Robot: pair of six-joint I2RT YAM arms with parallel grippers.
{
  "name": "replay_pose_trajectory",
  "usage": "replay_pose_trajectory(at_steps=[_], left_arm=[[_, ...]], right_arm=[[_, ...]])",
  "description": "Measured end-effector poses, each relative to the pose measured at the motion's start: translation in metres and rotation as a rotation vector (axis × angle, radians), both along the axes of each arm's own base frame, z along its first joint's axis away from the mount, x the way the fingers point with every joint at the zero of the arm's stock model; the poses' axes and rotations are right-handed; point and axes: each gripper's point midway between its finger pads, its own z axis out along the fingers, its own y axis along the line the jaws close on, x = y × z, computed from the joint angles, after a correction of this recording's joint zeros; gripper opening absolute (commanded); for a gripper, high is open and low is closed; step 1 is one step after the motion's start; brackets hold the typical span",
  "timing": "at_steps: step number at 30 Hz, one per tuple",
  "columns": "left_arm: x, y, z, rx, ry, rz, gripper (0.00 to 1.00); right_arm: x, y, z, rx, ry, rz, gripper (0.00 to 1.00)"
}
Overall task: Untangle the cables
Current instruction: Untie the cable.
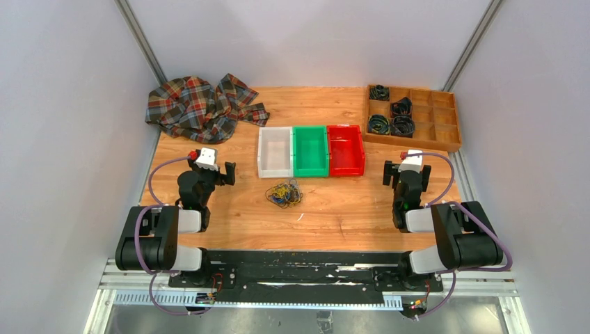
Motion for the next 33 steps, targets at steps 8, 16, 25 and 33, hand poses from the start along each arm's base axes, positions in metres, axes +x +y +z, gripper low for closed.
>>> replay_pose_trajectory(at_steps=[8,16,25,33], left_arm=[[0.0,0.0,0.0,0.0,0.0,0.0,0.98],[0.0,0.001,0.0,0.0,0.003,0.005,0.98],[0.026,0.009,0.043,0.032,0.071,0.023,0.98],[0.014,-0.026,0.065,0.092,0.276,-0.24,0.98]], right_arm=[[0.001,0.0,0.001,0.001,-0.006,0.0,0.89],[-0.001,0.0,0.003,-0.003,0.005,-0.001,0.9],[0.02,0.004,0.108,0.193,-0.139,-0.078,0.9],[0.022,0.067,0.116,0.488,-0.1,0.164,0.9]])
